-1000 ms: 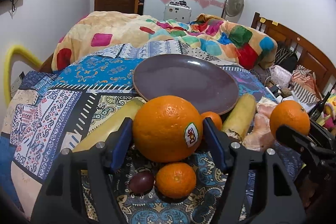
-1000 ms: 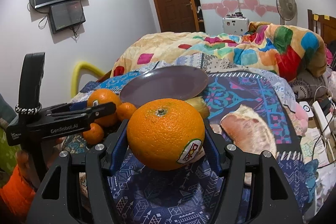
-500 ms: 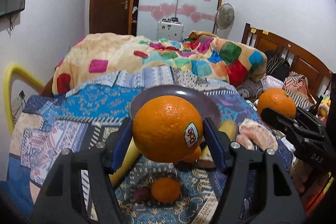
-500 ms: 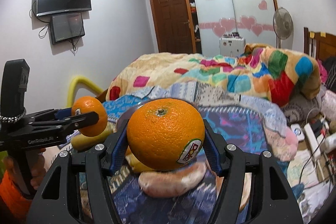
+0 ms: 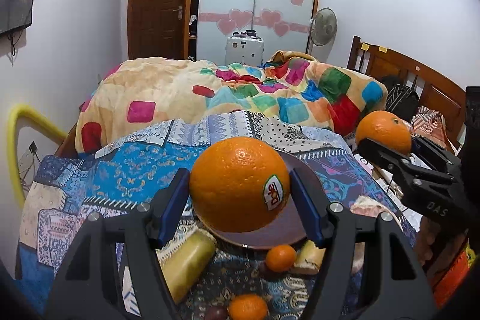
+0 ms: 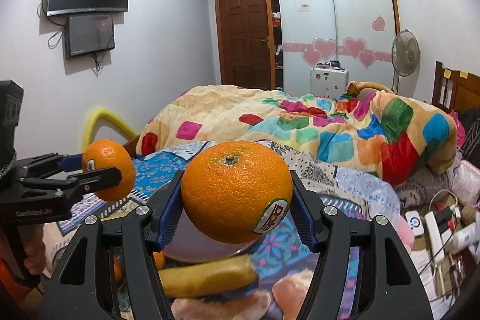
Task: Organize fruits
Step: 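Carry both large oranges onto the purple plate and open both tools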
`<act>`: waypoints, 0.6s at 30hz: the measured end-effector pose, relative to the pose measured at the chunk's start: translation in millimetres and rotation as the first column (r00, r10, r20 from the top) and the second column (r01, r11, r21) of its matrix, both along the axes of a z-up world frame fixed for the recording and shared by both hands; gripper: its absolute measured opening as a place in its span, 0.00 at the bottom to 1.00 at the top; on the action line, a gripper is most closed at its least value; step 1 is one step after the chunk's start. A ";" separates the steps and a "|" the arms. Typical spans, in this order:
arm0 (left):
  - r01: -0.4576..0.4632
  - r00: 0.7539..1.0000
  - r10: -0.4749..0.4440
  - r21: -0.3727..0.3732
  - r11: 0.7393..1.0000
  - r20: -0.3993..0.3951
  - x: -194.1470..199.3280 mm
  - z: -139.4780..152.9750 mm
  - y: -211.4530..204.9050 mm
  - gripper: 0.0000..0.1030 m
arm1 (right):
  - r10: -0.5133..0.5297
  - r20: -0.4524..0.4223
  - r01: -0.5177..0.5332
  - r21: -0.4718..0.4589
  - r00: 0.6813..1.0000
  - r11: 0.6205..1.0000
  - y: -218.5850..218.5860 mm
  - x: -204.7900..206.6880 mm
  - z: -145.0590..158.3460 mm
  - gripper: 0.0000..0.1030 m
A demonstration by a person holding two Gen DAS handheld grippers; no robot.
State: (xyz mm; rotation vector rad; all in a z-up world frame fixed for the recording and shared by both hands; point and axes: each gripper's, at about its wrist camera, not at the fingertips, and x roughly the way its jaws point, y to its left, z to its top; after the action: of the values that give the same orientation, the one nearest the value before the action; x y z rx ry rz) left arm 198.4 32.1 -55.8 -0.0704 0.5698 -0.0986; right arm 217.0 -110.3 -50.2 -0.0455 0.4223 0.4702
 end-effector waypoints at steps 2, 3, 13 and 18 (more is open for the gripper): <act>0.002 1.000 -0.002 -0.011 1.000 -0.013 9.3 0.9 3.8 0.65 | -0.001 -0.005 0.001 -0.009 1.000 1.000 2.4 7.3 0.3 0.60; 0.003 1.000 -0.003 -0.013 1.000 -0.018 12.2 0.7 4.7 0.65 | 0.000 -0.009 -0.001 -0.013 1.000 1.000 3.8 11.4 0.7 0.60; 0.001 0.992 -0.004 -0.030 1.000 -0.123 59.1 -19.3 17.6 0.65 | -0.001 -0.059 -0.005 -0.099 0.998 0.995 23.1 49.9 -12.0 0.59; 0.002 0.983 -0.005 -0.015 1.000 -0.181 78.4 -37.3 18.4 0.65 | 0.016 -0.112 -0.032 -0.138 0.994 0.990 32.2 68.2 -23.6 0.60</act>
State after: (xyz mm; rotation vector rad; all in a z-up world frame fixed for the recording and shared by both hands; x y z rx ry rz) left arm 276.8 50.5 -93.1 -0.0934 0.7509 -0.1006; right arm 285.2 -78.1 -73.8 -0.1607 0.5641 0.4677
